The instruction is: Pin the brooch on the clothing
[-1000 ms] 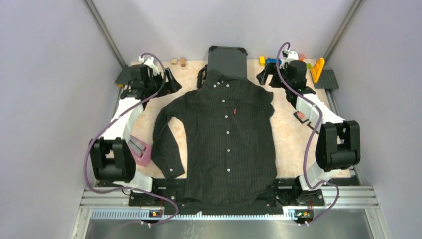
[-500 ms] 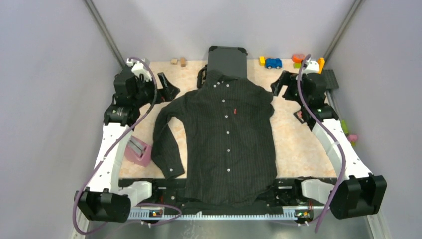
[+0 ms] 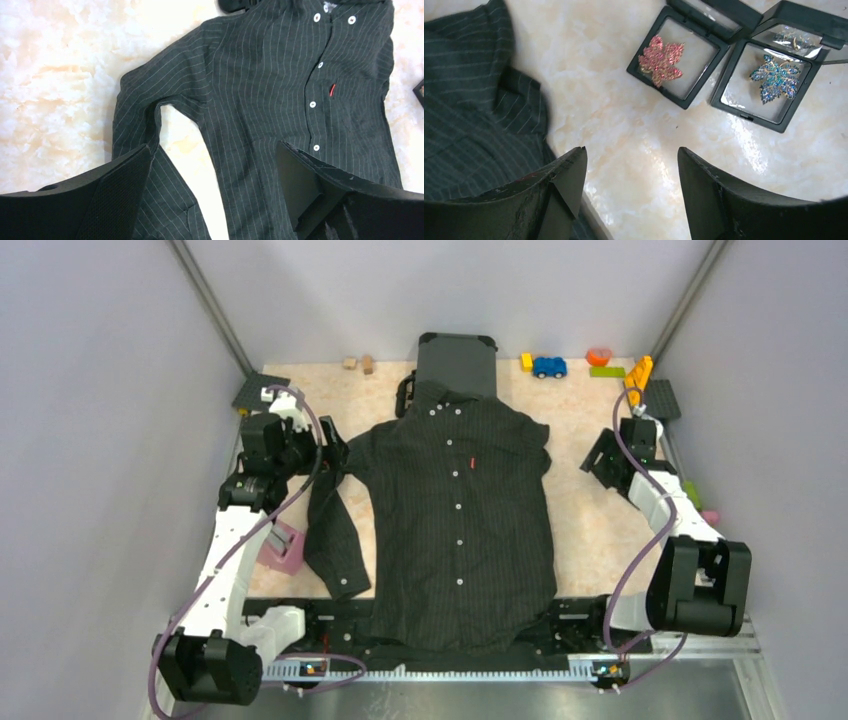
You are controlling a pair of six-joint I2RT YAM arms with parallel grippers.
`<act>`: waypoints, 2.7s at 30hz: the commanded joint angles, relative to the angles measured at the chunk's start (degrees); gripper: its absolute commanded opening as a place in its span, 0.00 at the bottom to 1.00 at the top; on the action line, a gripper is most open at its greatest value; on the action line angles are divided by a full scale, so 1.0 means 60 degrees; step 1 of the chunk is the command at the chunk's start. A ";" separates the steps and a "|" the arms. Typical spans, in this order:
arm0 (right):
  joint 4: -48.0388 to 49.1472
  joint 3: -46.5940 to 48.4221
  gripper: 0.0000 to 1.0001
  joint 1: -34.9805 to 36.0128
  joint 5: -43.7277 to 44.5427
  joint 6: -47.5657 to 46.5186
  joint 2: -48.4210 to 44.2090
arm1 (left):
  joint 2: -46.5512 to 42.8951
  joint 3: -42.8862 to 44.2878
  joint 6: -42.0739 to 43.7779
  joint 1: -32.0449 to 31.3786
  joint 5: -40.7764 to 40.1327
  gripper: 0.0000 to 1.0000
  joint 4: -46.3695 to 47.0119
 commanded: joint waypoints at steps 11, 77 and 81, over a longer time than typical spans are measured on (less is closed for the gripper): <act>0.2669 0.0547 0.57 -0.1760 -0.1157 0.0253 0.2552 | -0.0244 -0.0184 0.0323 -0.0037 -0.0463 0.98 0.0361; 0.2998 0.1084 0.00 -0.1778 -0.2782 -0.0221 0.2773 | -0.0360 -0.0302 0.0280 -0.0037 -0.0295 0.98 0.0408; 0.2885 0.1054 0.00 -0.1777 -0.2988 -0.0234 0.2318 | -0.0375 -0.0304 0.0279 -0.0037 -0.0292 0.98 0.0418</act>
